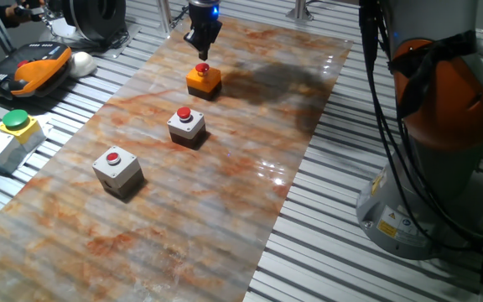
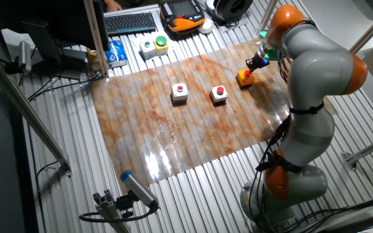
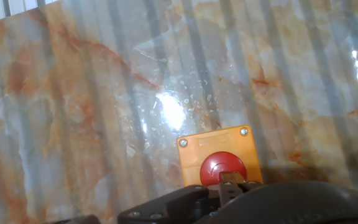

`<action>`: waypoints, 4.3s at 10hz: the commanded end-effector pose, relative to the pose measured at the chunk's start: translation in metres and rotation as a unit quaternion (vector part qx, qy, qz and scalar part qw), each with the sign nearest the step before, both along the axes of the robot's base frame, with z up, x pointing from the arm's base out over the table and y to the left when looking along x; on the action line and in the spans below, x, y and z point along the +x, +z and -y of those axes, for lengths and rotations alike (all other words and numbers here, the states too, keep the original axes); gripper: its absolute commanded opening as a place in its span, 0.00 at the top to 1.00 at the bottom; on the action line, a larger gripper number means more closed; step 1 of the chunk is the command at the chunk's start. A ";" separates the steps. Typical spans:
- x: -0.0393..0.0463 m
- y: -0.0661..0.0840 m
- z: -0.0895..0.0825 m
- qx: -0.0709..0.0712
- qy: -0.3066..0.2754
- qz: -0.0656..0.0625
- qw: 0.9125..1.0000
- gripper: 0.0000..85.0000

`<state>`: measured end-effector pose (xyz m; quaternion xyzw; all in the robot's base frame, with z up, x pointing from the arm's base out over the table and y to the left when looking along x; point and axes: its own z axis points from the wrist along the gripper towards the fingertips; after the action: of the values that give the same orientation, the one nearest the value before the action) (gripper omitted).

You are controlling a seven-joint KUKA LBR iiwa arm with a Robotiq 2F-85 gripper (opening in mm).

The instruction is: Press three buttons from left to right in sequence

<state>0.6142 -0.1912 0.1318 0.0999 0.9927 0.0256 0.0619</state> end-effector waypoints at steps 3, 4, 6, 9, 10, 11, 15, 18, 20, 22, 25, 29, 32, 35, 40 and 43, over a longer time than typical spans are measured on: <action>0.0000 -0.003 -0.002 0.000 -0.001 0.001 1.000 1.00; -0.0003 -0.004 -0.003 0.000 -0.001 0.001 1.000 1.00; -0.0011 -0.004 -0.002 0.000 -0.001 0.001 1.000 1.00; -0.0016 -0.004 -0.001 -0.001 -0.004 0.001 1.000 1.00; -0.0016 -0.004 -0.001 -0.002 -0.004 0.003 1.000 1.00; -0.0016 -0.004 -0.001 -0.003 -0.005 0.003 1.000 1.00; -0.0016 -0.004 -0.001 0.028 -0.008 -0.024 0.999 1.00; -0.0016 -0.004 -0.001 0.041 -0.010 -0.047 0.998 1.00; -0.0016 -0.004 -0.001 0.041 -0.013 -0.056 0.997 1.00; -0.0016 -0.004 -0.001 0.043 -0.010 -0.059 0.997 1.00; -0.0016 -0.004 -0.001 0.051 -0.011 -0.062 0.997 1.00; -0.0016 -0.004 -0.001 0.027 -0.012 -0.052 0.998 1.00; -0.0013 -0.003 -0.001 0.008 -0.011 -0.035 0.999 1.00; -0.0011 -0.002 0.001 -0.025 -0.001 -0.022 0.999 1.00; 0.0052 -0.003 0.003 -0.021 0.004 -0.025 0.999 1.00; 0.0098 -0.010 0.004 -0.020 0.005 -0.024 1.000 1.00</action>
<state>0.6239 -0.1955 0.1216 0.0943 0.9947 0.0040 0.0399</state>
